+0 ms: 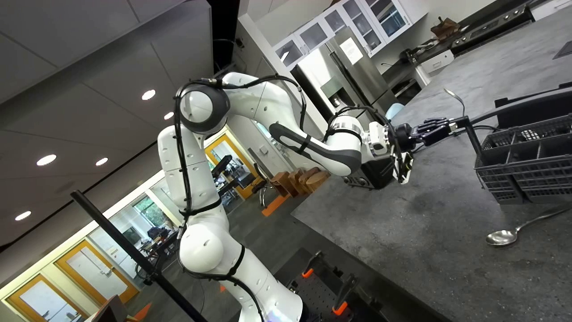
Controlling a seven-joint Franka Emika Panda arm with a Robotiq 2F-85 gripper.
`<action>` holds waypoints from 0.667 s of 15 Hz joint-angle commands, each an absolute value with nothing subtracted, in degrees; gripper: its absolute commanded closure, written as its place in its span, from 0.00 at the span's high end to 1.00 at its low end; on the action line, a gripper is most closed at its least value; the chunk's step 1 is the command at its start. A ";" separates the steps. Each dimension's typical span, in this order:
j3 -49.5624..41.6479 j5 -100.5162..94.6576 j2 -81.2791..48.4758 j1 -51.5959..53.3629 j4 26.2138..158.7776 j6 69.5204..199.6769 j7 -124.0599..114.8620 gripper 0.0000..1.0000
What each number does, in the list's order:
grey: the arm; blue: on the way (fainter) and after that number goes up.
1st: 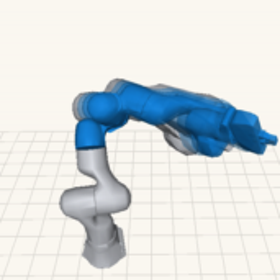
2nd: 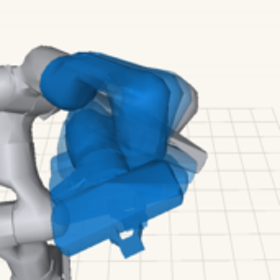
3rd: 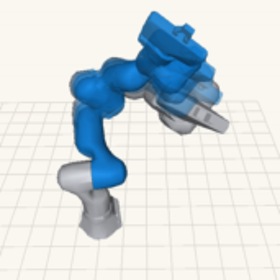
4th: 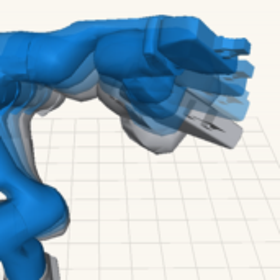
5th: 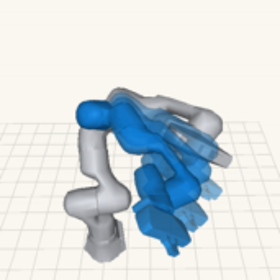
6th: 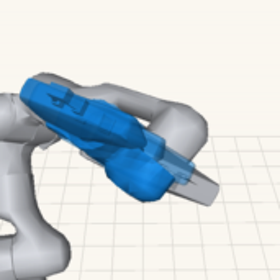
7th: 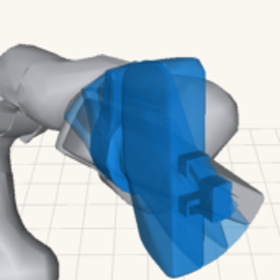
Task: Retrieve the fork from the table and position it in the left lower compartment of the black utensil holder
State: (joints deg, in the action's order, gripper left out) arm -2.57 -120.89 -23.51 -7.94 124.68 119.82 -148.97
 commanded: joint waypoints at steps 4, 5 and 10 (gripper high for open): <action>0.55 -122.38 -26.17 -11.22 122.82 120.55 -148.97 0.02; 1.84 -122.58 -26.37 -12.34 122.77 120.33 -148.97 0.02; 10.05 -125.54 -26.99 -20.29 122.92 117.96 -148.96 0.02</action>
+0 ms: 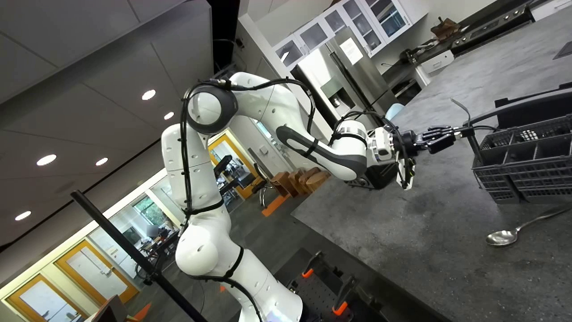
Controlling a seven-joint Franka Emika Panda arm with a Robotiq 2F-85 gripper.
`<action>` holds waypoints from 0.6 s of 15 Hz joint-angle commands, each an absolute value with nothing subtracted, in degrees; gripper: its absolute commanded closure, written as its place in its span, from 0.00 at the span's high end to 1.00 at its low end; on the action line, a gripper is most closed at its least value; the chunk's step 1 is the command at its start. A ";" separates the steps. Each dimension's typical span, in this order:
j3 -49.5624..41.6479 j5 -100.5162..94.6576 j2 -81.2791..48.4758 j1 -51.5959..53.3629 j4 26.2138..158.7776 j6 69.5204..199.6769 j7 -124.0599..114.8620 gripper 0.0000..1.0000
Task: Retrieve the fork from the table and position it in the left lower compartment of the black utensil holder
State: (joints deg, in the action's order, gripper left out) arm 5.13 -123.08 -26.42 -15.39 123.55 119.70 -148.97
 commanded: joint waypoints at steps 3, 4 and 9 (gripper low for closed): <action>17.10 -128.22 -27.48 -27.06 123.54 115.77 -148.96 0.02; 19.99 -129.02 -27.62 -29.89 123.84 114.89 -148.96 0.02; 37.82 -134.67 -29.45 -47.57 126.64 108.70 -148.92 0.02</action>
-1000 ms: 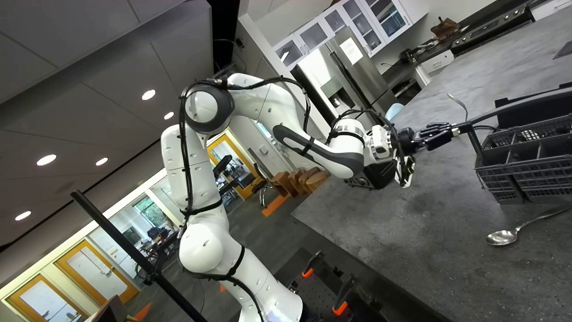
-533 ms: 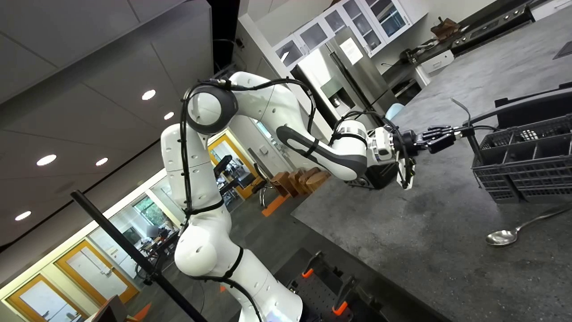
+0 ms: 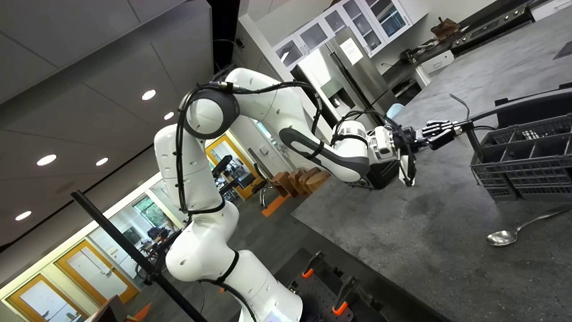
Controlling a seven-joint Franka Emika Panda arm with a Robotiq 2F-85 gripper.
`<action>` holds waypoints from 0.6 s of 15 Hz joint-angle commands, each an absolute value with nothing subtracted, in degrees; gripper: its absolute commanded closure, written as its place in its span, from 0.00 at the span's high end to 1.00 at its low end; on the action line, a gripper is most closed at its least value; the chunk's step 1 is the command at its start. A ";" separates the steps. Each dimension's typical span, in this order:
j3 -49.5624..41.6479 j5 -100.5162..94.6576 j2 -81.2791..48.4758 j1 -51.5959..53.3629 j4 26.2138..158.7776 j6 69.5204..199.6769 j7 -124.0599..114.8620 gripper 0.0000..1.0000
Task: Retrieve the fork from the table and position it in the left lower compartment of the black utensil holder
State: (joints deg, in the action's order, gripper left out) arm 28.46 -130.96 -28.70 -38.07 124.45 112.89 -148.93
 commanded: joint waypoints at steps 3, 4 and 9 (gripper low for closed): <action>45.51 -138.11 -31.88 -56.07 129.82 104.78 -148.88 0.02; 47.05 -139.42 -33.09 -58.14 130.78 103.67 -148.88 0.02; 48.26 -144.48 -37.55 -61.98 134.48 98.43 -148.88 0.02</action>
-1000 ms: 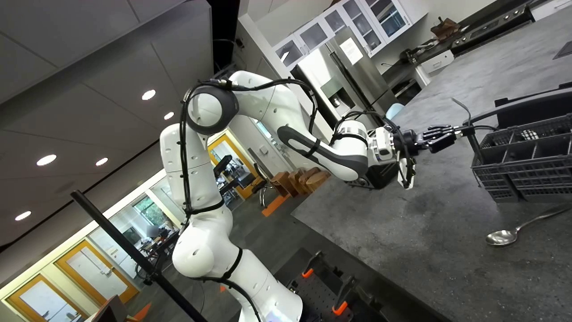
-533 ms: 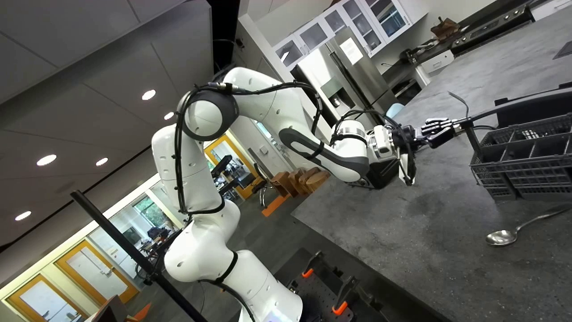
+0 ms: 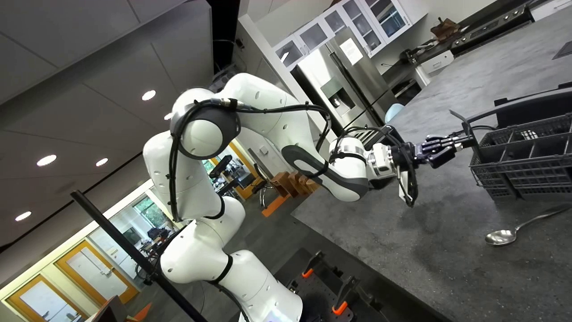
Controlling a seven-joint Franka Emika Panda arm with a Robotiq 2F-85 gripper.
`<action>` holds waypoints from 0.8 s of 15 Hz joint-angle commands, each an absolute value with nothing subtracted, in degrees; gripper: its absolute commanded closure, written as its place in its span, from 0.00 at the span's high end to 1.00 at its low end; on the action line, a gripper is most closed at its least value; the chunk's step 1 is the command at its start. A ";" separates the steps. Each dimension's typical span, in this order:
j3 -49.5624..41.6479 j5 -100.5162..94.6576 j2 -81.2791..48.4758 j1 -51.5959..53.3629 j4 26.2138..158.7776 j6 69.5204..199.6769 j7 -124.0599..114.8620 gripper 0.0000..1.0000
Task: Retrieve the fork from the table and position it in the left lower compartment of the black utensil holder
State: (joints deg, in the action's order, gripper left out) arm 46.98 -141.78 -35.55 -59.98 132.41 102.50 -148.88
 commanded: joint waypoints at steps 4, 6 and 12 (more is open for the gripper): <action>47.85 -145.18 -39.18 -61.66 135.98 93.71 -148.88 0.40; 48.83 -145.15 -39.19 -62.29 136.74 91.84 -148.88 0.55; 60.59 -142.73 -36.27 -71.83 139.83 89.33 -148.88 0.98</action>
State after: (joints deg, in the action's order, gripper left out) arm 54.12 -144.03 -39.58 -65.80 136.55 89.99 -148.87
